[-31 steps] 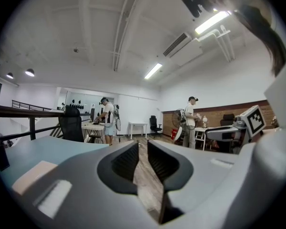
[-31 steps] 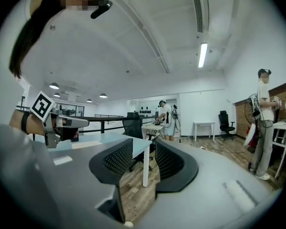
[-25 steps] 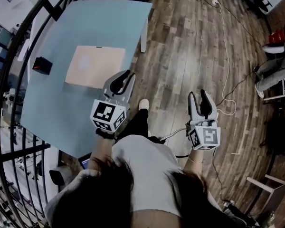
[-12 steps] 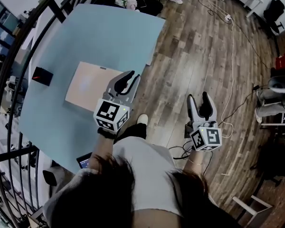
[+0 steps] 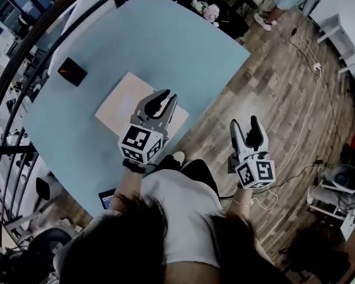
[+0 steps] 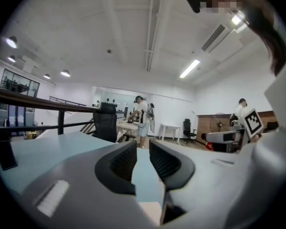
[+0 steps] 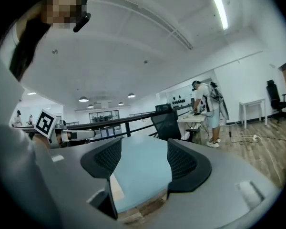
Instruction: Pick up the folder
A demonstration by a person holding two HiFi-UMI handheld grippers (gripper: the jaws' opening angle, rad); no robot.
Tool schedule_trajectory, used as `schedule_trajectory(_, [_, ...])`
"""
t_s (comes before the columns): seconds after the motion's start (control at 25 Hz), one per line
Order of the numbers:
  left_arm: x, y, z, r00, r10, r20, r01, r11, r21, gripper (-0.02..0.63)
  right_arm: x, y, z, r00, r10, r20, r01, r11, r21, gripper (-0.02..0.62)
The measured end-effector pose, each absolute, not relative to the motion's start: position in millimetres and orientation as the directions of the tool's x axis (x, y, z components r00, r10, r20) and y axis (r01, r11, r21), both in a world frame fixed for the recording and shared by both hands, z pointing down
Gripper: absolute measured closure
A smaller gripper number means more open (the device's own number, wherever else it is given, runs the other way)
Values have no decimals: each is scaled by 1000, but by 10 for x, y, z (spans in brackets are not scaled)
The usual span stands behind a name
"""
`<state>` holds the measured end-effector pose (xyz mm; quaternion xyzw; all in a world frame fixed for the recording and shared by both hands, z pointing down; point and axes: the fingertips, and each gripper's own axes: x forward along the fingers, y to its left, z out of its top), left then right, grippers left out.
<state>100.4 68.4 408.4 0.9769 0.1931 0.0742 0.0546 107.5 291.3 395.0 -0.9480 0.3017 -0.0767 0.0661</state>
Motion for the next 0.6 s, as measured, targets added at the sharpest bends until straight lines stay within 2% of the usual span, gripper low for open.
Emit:
schedule_trajectory(0.32, [991,-372,4143,987,51,153,28,-989,147,520,1827,1620,4080,521,-841,143,-813,-540,-216,305])
schedule_trajectory(0.48, [727,-983,4182,965,-203,166,-228,-962,150,518,2051,759,4147,275,-951,139,-919,-303,-254,304])
schedule_trajectory(0.6, [457,-1335,4215,918,-351,184,-380,-912,157,506,2070,176,4159,102,-984,145,-956,-137,-261,298])
